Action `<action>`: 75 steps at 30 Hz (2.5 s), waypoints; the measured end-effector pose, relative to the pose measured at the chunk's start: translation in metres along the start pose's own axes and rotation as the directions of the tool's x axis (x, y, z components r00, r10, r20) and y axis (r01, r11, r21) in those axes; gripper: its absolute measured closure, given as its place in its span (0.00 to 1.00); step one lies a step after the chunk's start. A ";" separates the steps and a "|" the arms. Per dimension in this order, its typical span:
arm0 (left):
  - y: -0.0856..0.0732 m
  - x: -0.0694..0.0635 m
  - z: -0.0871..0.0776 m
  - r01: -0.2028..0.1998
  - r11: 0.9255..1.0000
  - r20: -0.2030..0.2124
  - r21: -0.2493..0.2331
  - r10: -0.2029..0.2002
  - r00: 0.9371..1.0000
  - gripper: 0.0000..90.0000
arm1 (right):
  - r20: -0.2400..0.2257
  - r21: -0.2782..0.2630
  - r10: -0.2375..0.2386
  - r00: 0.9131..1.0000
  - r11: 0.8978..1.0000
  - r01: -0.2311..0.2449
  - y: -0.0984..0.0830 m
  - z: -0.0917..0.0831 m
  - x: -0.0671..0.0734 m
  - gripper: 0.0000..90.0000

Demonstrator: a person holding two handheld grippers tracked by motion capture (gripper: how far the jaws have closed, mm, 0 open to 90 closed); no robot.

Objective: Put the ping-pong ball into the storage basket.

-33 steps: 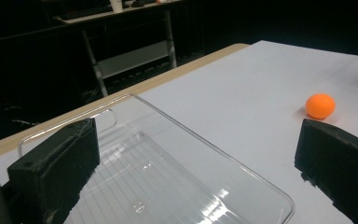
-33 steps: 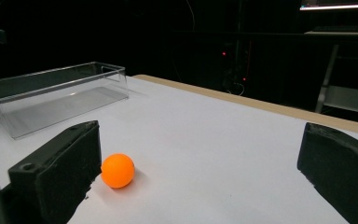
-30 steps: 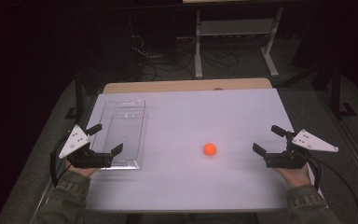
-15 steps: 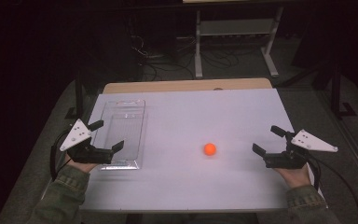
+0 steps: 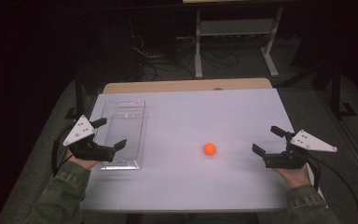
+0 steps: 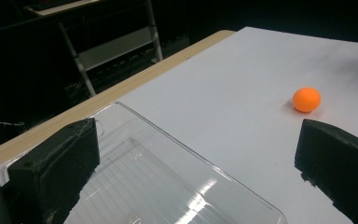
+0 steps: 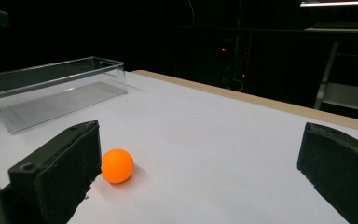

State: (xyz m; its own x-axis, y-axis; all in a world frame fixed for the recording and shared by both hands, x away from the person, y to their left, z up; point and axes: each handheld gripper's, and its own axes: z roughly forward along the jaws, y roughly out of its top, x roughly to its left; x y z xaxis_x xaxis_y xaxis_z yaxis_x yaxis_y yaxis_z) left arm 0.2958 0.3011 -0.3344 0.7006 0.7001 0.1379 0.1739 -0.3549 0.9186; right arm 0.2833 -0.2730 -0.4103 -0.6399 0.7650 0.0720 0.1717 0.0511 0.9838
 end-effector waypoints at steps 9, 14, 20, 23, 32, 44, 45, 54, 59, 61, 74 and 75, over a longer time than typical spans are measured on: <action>0.006 0.001 0.004 -0.017 1.000 0.015 0.015 0.017 1.000 0.00 | -0.001 -0.002 0.001 1.000 1.000 -0.001 0.000 0.000 0.000 0.00; 0.010 0.002 0.006 -0.023 0.999 0.015 0.028 0.023 1.000 0.00 | 0.000 -0.005 0.000 1.000 1.000 0.000 0.000 0.000 0.000 0.00; 0.015 0.001 0.010 -0.040 0.998 0.027 0.048 0.039 0.999 0.00 | -0.007 -0.002 0.000 1.000 1.000 0.000 0.000 0.000 0.000 0.00; 0.018 -0.001 0.012 -0.048 0.997 0.036 0.053 0.046 0.998 0.00 | -0.008 0.000 0.002 1.000 1.000 -0.002 0.000 0.000 0.001 0.00; 0.029 -0.003 0.020 -0.076 0.994 0.063 0.078 0.072 0.995 0.00 | -0.013 0.006 -0.002 1.000 1.000 0.002 -0.001 0.001 0.001 0.00; 0.042 -0.006 0.028 -0.109 0.989 0.092 0.097 0.100 0.991 0.00 | -0.014 0.008 -0.004 1.000 1.000 0.004 -0.001 0.001 0.001 0.00; 0.043 -0.006 0.029 -0.110 0.989 0.095 0.099 0.101 0.990 0.00 | -0.013 0.008 -0.005 1.000 1.000 0.005 -0.001 0.001 0.001 0.00; 0.052 -0.014 0.042 -0.150 0.981 0.142 0.124 0.132 0.981 0.00 | -0.016 0.009 -0.005 1.000 1.000 0.005 -0.001 0.001 0.001 0.00; 0.056 -0.016 0.048 -0.160 0.977 0.161 0.138 0.137 0.977 0.00 | -0.017 0.009 -0.006 1.000 1.000 0.006 -0.001 0.001 0.002 0.00; 0.058 -0.016 0.050 -0.164 0.976 0.169 0.146 0.138 0.976 0.00 | -0.018 0.008 -0.006 1.000 1.000 0.006 -0.001 0.001 0.002 0.00; 0.067 -0.018 0.060 -0.187 0.969 0.199 0.160 0.154 0.968 0.00 | -0.020 0.010 -0.007 1.000 1.000 0.007 -0.001 0.001 0.002 0.00; 0.068 -0.018 0.061 -0.191 0.968 0.201 0.162 0.157 0.967 0.00 | -0.020 0.009 -0.007 1.000 1.000 0.007 -0.001 0.001 0.002 0.00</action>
State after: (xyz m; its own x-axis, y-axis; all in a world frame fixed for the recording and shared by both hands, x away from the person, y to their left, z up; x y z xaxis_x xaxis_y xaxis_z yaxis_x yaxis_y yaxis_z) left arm 0.3370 0.2267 -0.2972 0.8441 0.4964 0.2028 0.1469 -0.5779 0.8028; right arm 0.2831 -0.2709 -0.4114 -0.6560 0.7517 0.0681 0.1741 0.0628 0.9827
